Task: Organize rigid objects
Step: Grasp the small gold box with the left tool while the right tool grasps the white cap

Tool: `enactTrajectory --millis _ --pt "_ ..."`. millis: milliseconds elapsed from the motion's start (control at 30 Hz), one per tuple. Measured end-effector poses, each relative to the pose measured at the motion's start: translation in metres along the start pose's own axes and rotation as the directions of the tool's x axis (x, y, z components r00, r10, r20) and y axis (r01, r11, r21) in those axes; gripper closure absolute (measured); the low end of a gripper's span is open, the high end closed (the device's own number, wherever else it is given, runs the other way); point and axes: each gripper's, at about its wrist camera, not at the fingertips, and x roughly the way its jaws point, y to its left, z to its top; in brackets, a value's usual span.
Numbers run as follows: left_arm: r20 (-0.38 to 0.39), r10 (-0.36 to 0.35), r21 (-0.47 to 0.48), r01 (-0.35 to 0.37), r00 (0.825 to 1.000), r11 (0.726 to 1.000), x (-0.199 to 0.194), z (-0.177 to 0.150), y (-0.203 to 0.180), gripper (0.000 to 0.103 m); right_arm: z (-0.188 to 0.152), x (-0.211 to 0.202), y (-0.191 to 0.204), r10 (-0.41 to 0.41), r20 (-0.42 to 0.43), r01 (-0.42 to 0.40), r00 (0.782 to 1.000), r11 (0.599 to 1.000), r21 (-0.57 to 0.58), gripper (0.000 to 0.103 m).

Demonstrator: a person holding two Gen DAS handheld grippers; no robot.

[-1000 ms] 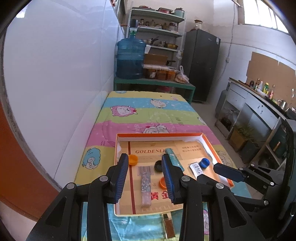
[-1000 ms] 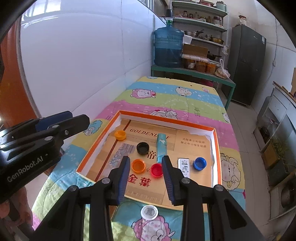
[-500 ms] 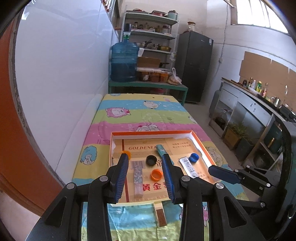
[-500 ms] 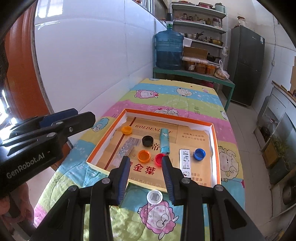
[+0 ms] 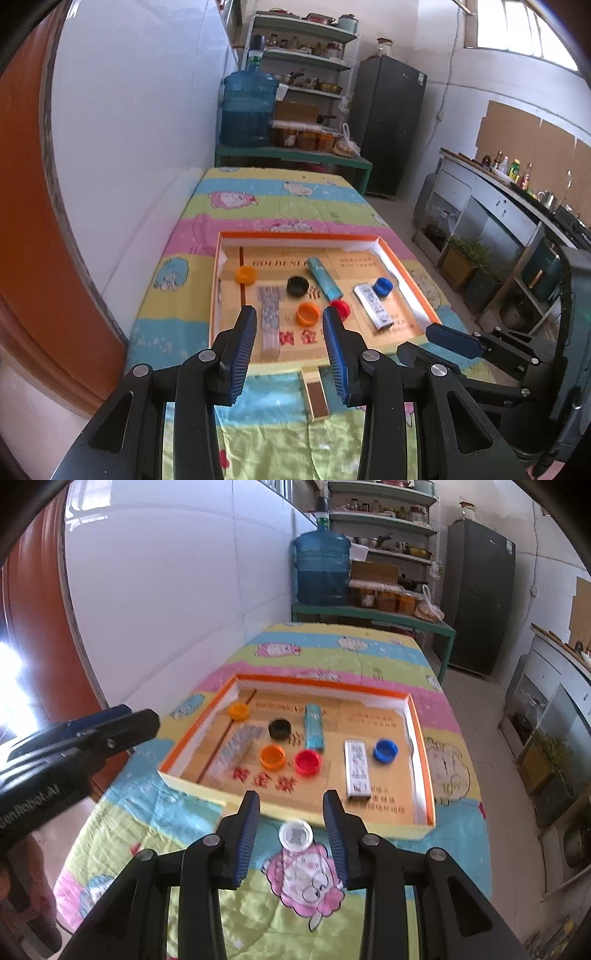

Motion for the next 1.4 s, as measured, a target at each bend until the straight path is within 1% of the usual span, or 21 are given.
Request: enactTrajectory --millis 233,367,633,833,1000,1067,1167,1333,1400 --pt "-0.04 -0.015 -0.015 0.014 0.999 1.0 0.014 -0.026 -0.001 0.065 -0.031 0.03 -0.007 0.016 -0.087 -0.013 0.996 0.999 0.034 0.068" --pt "-0.062 -0.027 -0.013 0.026 0.998 1.0 0.022 -0.038 -0.005 0.065 -0.038 0.04 -0.005 0.022 -0.1 -0.019 0.995 0.999 0.032 0.068" --pt "-0.09 -0.04 -0.012 0.039 0.995 0.999 0.032 -0.05 -0.006 0.065 -0.039 0.063 -0.003 0.017 -0.13 -0.014 0.991 1.0 0.024 0.068" --pt "-0.12 -0.039 -0.002 0.039 0.992 0.999 0.042 -0.056 -0.008 0.065 -0.036 0.081 -0.001 -0.004 -0.144 0.005 0.99 1.0 0.007 0.068" --pt "-0.151 -0.042 0.005 0.043 0.988 0.999 0.054 -0.059 -0.012 0.065 -0.035 0.086 0.0 -0.007 -0.138 0.006 0.99 1.0 -0.01 0.068" --pt "-0.167 -0.041 0.009 0.044 0.985 0.999 0.061 -0.061 -0.014 0.065 -0.035 0.086 -0.001 -0.003 -0.136 0.002 0.991 1.0 -0.009 0.073" --pt "-0.19 -0.036 0.012 0.039 0.981 0.999 0.07 -0.064 -0.017 0.065 -0.035 0.085 -0.006 0.004 -0.134 -0.004 0.991 1.0 0.001 0.073" --pt "-0.232 -0.03 0.018 0.035 0.972 0.999 0.087 -0.07 -0.025 0.064 -0.036 0.069 -0.017 -0.041 -0.096 0.042 0.995 0.999 0.002 0.073" --pt "-0.245 -0.018 0.021 0.024 0.969 0.999 0.094 -0.072 -0.028 0.065 -0.036 0.063 -0.022 -0.047 -0.087 0.048 0.995 0.999 0.012 0.073"
